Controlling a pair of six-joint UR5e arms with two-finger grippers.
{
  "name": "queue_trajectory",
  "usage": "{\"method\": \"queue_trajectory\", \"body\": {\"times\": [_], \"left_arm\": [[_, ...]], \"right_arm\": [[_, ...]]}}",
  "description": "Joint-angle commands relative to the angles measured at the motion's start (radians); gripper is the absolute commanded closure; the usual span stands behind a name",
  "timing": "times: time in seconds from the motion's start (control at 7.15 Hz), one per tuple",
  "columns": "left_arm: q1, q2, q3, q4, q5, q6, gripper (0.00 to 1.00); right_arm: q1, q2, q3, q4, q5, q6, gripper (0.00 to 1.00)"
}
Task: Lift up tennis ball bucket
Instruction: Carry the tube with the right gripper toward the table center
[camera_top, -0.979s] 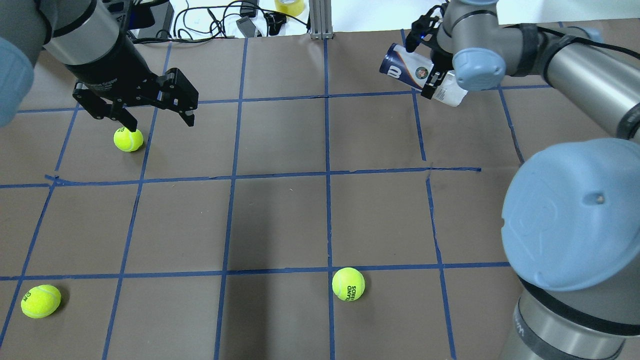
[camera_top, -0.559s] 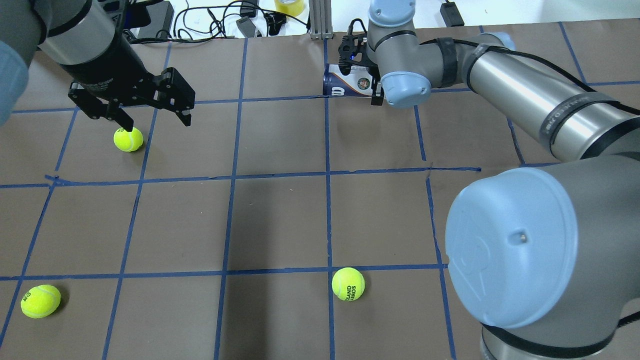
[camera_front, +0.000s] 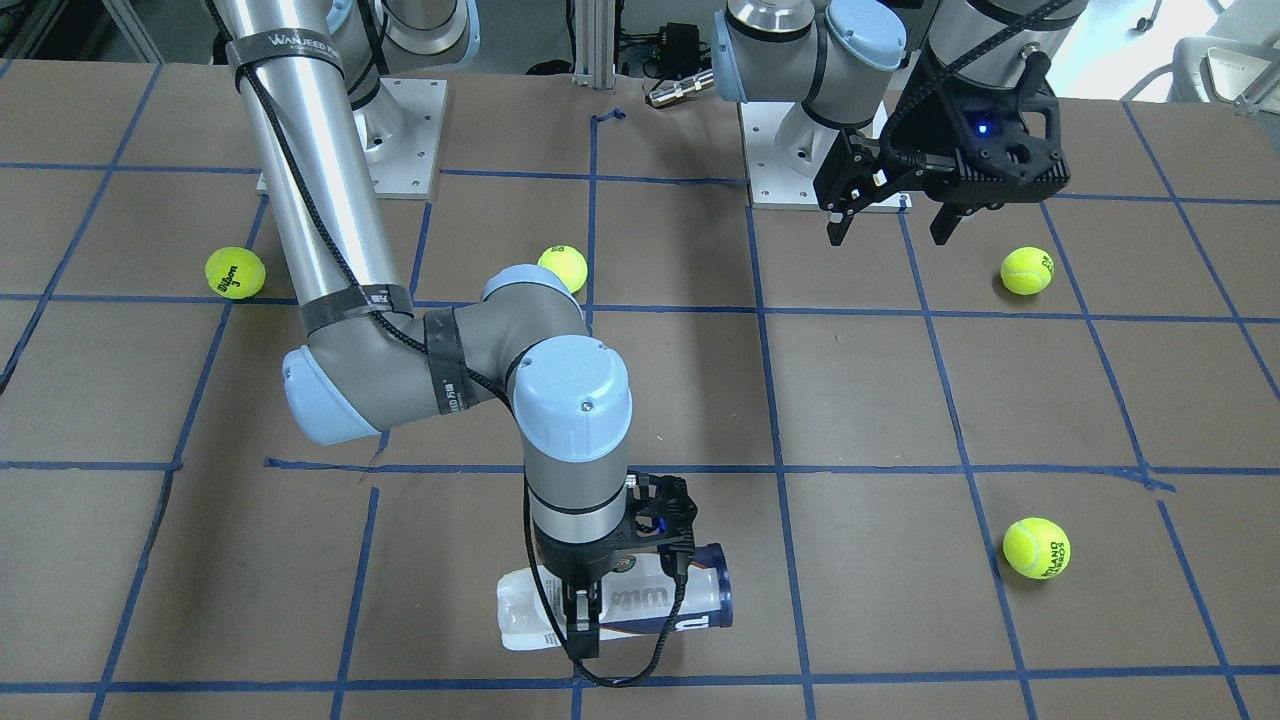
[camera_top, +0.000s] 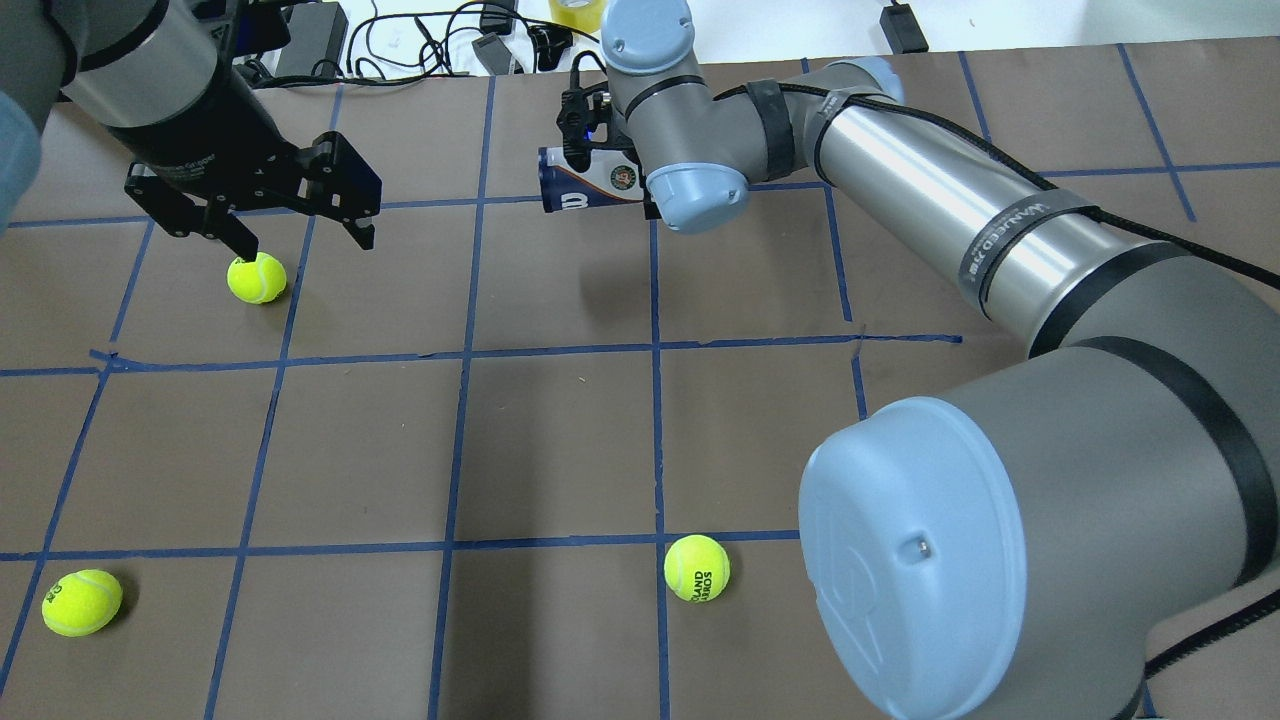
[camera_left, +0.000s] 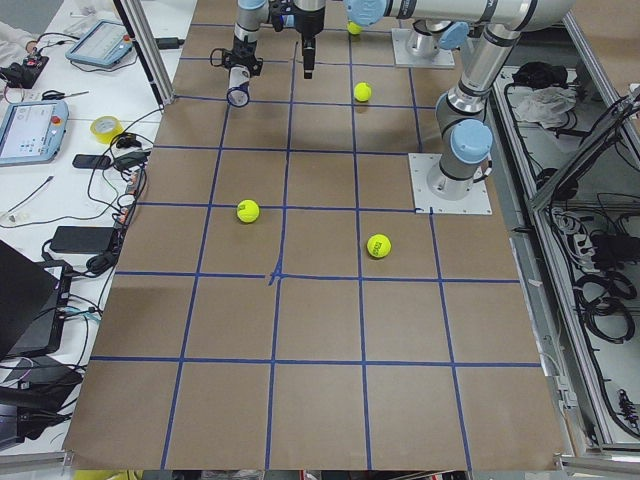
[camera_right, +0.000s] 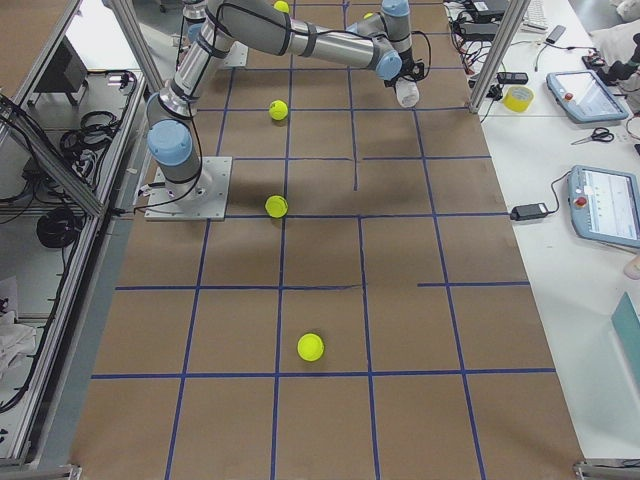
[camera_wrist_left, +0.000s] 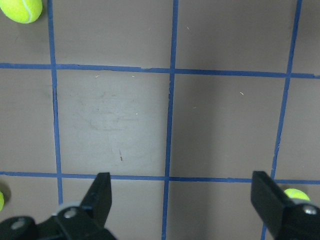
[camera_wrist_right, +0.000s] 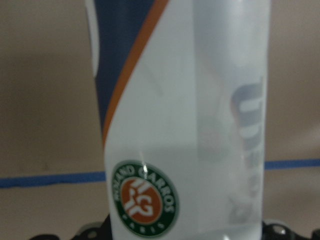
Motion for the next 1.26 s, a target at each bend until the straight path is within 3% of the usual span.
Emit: {"method": "queue_trajectory", "body": {"times": [0.0,0.42,0.84,1.12], "left_arm": [[0.004,-0.002,0.005,-0.001,0.000,0.001,0.00],[0.004,-0.002,0.006,0.001,0.000,0.001,0.00],[0.002,-0.007,0.009,-0.001,0.005,0.001,0.00],[0.019,-0.010,0.008,-0.002,0.005,0.001,0.00]], "right_arm": [[0.037,0.055,-0.021,-0.012,0.027,0.027,0.28],[0.055,0.094,-0.022,-0.030,0.072,0.035,0.25],[0.057,0.107,-0.027,-0.030,0.072,0.041,0.00],[0.056,0.091,-0.028,-0.030,0.072,0.040,0.00]]}}
